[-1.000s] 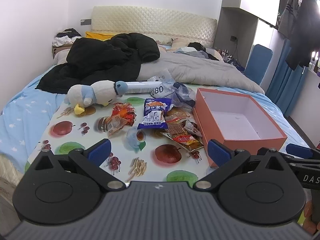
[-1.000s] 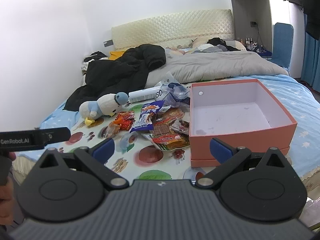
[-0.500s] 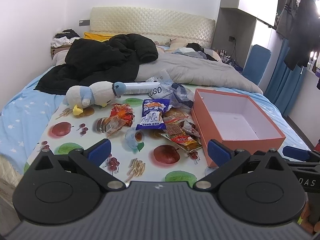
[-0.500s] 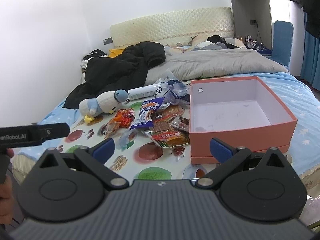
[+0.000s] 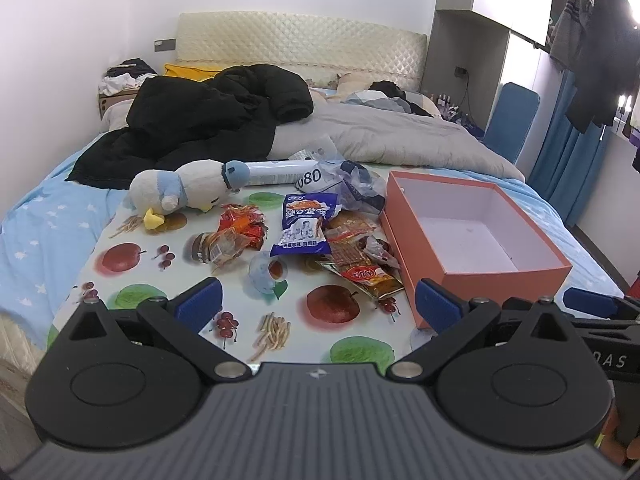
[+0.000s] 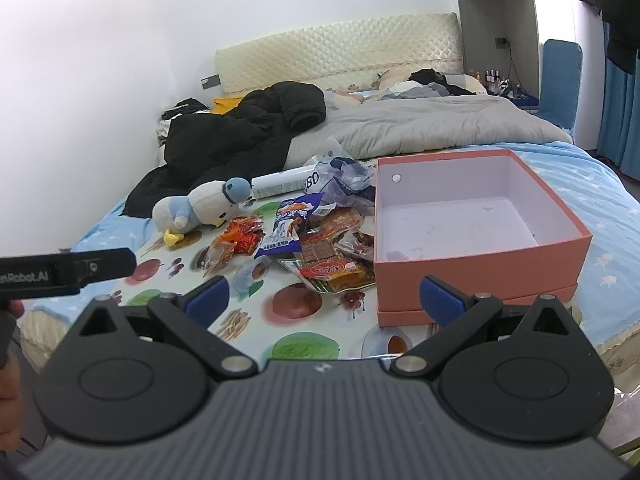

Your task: Organize snacks

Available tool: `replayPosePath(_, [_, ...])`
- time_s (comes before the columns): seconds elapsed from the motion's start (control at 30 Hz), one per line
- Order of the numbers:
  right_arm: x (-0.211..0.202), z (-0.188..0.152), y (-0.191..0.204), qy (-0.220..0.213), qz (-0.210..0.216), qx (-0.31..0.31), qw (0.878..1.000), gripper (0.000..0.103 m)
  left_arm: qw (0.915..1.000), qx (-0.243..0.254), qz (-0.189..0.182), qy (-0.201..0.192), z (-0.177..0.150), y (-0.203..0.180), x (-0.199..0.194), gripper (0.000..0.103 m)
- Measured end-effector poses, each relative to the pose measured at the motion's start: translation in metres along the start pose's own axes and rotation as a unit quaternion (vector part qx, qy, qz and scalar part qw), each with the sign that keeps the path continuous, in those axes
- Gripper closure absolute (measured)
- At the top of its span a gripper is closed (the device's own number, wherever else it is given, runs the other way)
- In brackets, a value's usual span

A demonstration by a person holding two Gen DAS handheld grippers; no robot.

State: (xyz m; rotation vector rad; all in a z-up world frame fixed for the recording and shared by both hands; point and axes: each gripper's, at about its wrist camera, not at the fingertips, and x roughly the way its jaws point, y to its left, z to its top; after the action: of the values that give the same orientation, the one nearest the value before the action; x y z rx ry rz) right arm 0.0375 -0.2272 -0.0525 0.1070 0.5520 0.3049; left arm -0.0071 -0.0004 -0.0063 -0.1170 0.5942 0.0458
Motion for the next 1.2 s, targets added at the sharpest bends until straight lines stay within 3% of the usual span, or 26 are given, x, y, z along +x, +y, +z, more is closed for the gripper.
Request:
replayPosePath(0.8, [0.008,-0.006,-0.002,0.020,-0.012,0.000,1.000,0.000,0.9999,-0.006,-0.007,0.010,-0.006,0.001,0.009,0.000])
replayPosePath(1.2, [0.016,-0.012,-0.007,0.037,0.003,0.008,0.999,0.000,0.9993,-0.022,-0.017,0.026,-0.014,0.004,0.028,0.000])
